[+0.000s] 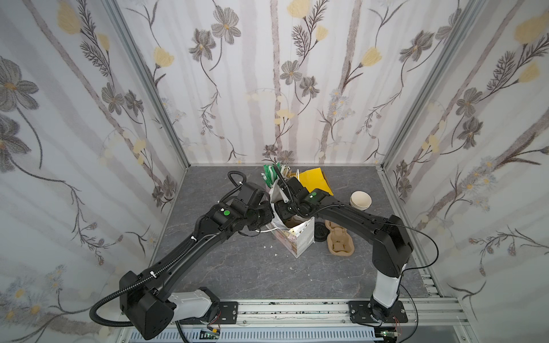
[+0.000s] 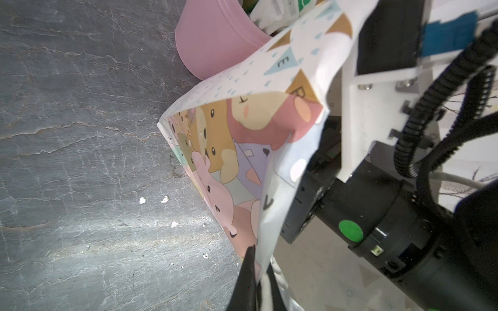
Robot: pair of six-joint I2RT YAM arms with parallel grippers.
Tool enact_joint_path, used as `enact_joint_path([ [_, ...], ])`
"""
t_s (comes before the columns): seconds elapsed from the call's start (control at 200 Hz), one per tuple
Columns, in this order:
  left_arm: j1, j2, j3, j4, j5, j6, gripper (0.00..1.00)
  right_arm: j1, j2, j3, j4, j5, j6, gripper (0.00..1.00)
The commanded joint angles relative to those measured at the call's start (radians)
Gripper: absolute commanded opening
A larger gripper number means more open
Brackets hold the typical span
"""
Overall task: Pack a coffee takeout order
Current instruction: Place the coffee cup in the cup tray.
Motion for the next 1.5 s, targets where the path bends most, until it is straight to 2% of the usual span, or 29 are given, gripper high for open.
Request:
enact_joint_path([
  [0.0,0.002,-0.026,-0.005,-0.022,-0.010,-0.017,0.00,-0.004,0.047,0.045,-0.103,-0.035,-0.001,0.56],
  [0.175,0.002,-0.019,0.002,-0.023,-0.009,-0.010,0.00,-0.006,0.120,0.193,-0.187,-0.031,-0.001,0.57],
  [0.375,0.003,-0.005,0.025,-0.023,-0.005,0.006,0.00,-0.007,0.200,0.373,-0.371,-0.040,0.005,0.58],
  [0.669,0.007,0.030,0.043,-0.022,-0.013,0.005,0.00,-0.009,0.202,0.434,-0.455,-0.019,-0.010,0.58],
  [0.924,0.009,0.047,0.055,-0.019,-0.015,0.006,0.00,-0.010,0.192,0.500,-0.455,-0.004,-0.004,0.56],
  [1.494,0.009,0.051,0.051,-0.012,-0.016,0.006,0.00,-0.015,0.256,0.499,-0.459,0.000,-0.025,0.56],
])
